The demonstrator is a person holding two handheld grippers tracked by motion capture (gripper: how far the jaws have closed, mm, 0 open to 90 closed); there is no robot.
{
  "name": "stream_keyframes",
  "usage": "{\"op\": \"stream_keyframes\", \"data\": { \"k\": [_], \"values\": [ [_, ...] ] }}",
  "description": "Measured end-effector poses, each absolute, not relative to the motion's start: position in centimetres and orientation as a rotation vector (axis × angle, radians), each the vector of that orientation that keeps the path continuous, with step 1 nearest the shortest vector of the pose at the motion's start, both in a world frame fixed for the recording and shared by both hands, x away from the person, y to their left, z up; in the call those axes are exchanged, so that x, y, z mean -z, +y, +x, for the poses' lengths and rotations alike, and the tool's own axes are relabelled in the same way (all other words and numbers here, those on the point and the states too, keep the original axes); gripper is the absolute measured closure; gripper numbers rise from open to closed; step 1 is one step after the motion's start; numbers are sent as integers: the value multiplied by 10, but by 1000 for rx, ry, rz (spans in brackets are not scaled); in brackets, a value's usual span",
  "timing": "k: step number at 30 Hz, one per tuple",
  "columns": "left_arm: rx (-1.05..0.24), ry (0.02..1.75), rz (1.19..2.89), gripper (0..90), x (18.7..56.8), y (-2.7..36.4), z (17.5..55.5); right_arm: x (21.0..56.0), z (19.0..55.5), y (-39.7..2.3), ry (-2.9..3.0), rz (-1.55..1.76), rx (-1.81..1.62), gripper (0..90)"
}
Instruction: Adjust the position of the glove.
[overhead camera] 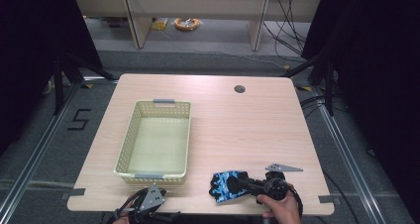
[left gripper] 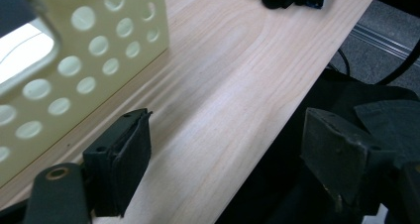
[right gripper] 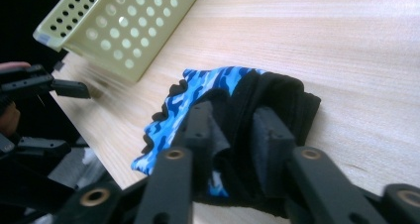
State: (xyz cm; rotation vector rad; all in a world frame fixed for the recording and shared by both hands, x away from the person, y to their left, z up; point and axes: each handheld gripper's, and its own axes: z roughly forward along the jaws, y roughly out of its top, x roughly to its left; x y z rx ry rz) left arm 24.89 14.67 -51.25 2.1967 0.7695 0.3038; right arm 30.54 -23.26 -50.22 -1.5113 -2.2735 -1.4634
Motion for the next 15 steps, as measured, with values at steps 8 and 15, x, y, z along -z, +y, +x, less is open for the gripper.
{"op": "stream_keyframes", "data": {
  "k": [8,15],
  "values": [
    [-306,731,2191,248,509,135,249,478,304,-248,-2421,-1587,1456,585],
    [-299,644,2222,302,507,105,255,488,311,-266,-2416,-1680,1367,591]
  ]
}}
